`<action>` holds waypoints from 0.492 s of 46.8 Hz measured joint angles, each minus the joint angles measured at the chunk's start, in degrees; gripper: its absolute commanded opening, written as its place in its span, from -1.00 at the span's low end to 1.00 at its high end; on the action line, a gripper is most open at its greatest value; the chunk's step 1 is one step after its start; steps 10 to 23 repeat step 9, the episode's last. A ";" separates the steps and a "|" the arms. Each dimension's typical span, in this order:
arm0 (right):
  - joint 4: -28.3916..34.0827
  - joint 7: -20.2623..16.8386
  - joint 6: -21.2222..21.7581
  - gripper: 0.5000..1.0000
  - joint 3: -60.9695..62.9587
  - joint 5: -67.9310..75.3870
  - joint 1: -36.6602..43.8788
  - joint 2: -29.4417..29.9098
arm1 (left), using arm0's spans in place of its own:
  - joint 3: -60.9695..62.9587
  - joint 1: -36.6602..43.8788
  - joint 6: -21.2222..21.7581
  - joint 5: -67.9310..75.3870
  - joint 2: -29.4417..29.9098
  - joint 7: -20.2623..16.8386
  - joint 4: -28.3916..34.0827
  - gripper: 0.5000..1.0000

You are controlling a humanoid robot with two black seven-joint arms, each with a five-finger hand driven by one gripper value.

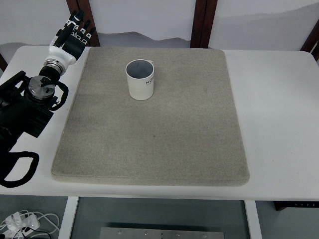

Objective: Flip white cup upright

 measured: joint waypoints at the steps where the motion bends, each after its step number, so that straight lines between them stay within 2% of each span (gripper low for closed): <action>1: 0.00 0.00 0.00 0.81 0.02 0.01 0.00 0.00 | 0.00 -0.02 0.03 0.00 -0.02 -0.01 0.00 0.99; 23: 0.00 0.00 0.01 0.81 0.04 0.02 0.01 0.00 | 0.02 -0.24 0.39 0.17 -0.09 -0.34 0.00 0.99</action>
